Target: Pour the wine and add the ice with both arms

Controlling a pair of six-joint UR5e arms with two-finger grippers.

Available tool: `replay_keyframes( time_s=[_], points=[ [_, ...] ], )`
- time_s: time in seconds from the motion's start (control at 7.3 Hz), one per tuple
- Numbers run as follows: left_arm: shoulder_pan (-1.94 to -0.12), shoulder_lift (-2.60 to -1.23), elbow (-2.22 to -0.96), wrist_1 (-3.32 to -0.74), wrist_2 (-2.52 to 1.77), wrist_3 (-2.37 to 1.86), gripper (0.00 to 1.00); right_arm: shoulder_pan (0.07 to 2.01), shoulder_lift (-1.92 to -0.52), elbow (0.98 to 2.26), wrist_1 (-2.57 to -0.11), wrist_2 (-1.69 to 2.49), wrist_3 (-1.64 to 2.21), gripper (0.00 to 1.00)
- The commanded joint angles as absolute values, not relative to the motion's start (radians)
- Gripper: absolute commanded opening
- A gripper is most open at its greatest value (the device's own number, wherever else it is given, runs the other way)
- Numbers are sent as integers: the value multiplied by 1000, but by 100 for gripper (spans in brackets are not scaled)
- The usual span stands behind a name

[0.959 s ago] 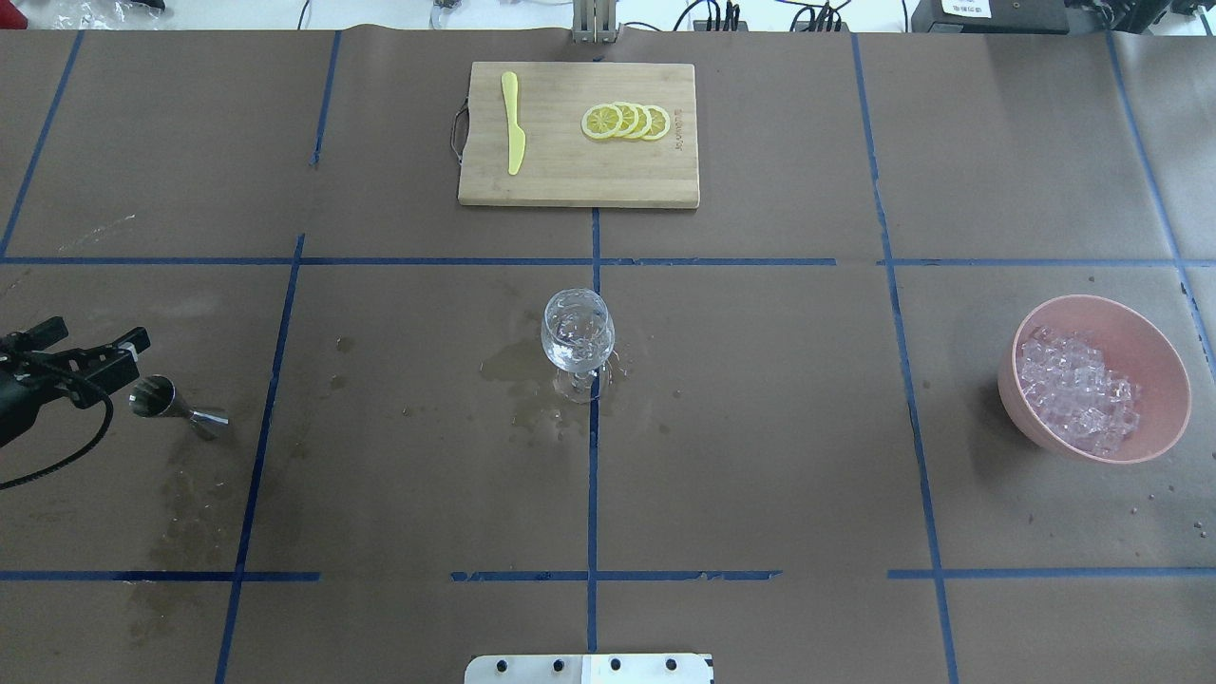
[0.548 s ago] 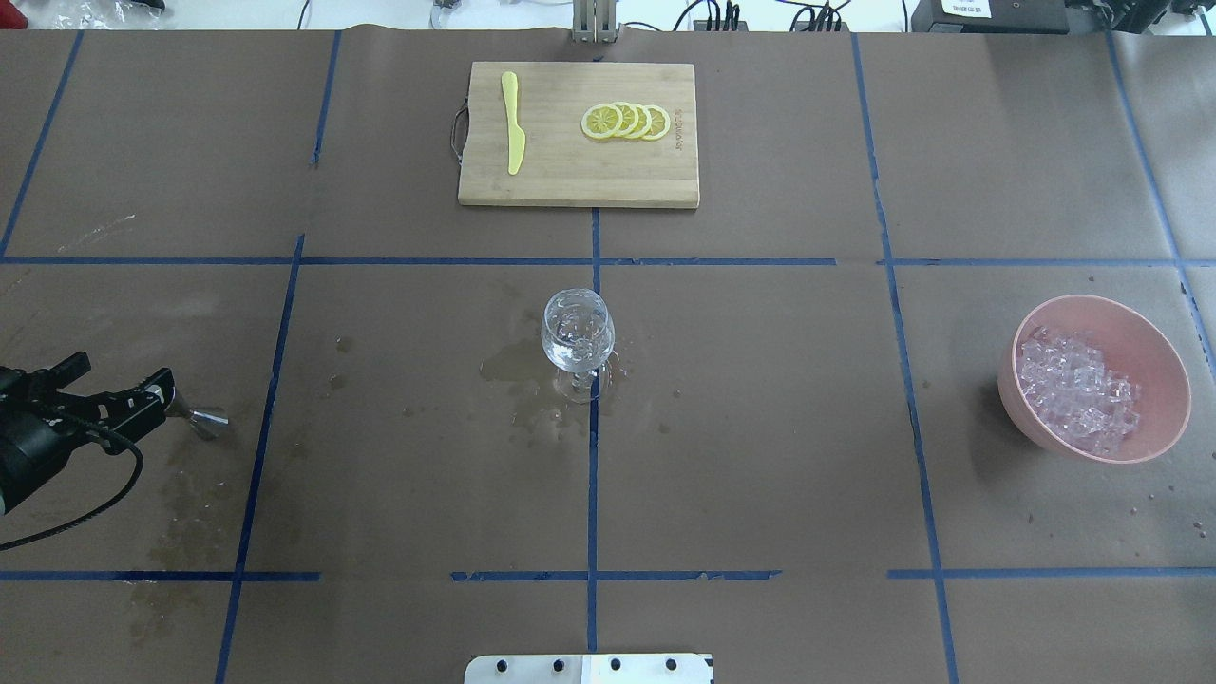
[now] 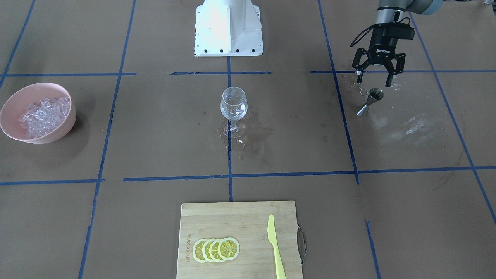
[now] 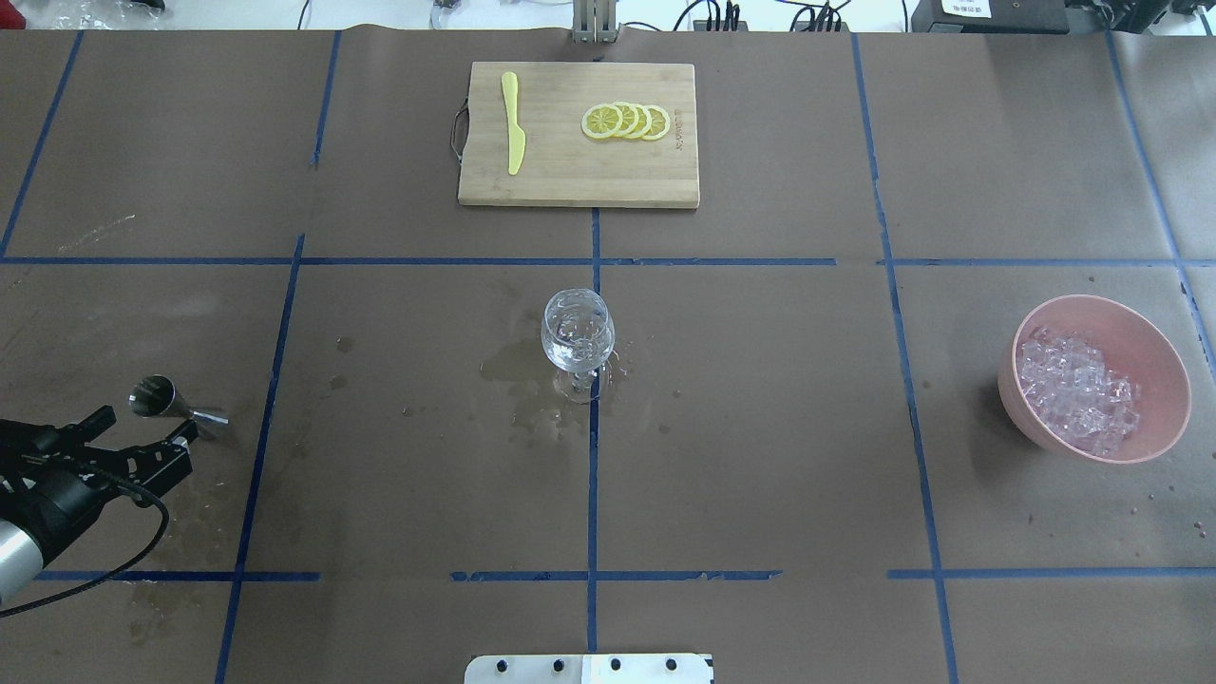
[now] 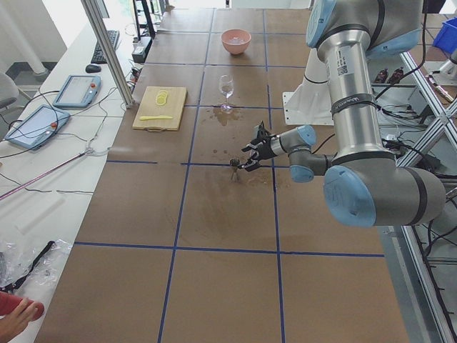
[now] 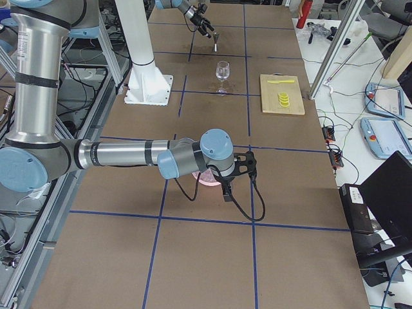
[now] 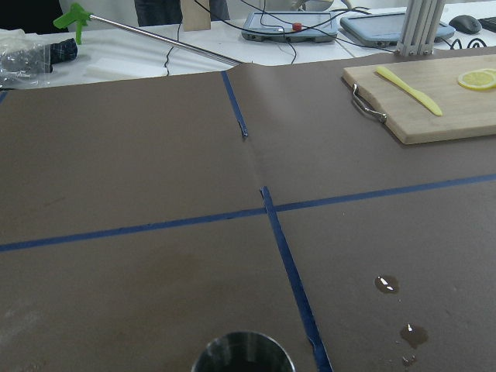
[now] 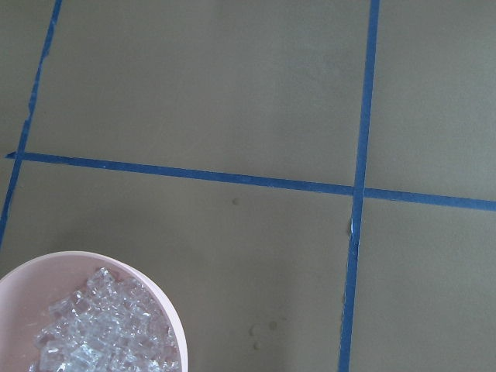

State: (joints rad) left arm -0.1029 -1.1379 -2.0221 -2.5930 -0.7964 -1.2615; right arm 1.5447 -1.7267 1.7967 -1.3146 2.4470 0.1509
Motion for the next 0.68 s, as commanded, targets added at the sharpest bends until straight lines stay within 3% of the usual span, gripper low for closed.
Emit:
replay_keyframes(
  time_s=[0.0,0.55],
  points=[
    [-72,-1135,-2013,-2568,-779,-1370,99,1545,-1726,1796,-1315,2447,150,100],
    [-51,-1153,-1951,-2499,-737,-1486,99,1545,-1727,1792,-1315,2447,147,100]
  ],
)
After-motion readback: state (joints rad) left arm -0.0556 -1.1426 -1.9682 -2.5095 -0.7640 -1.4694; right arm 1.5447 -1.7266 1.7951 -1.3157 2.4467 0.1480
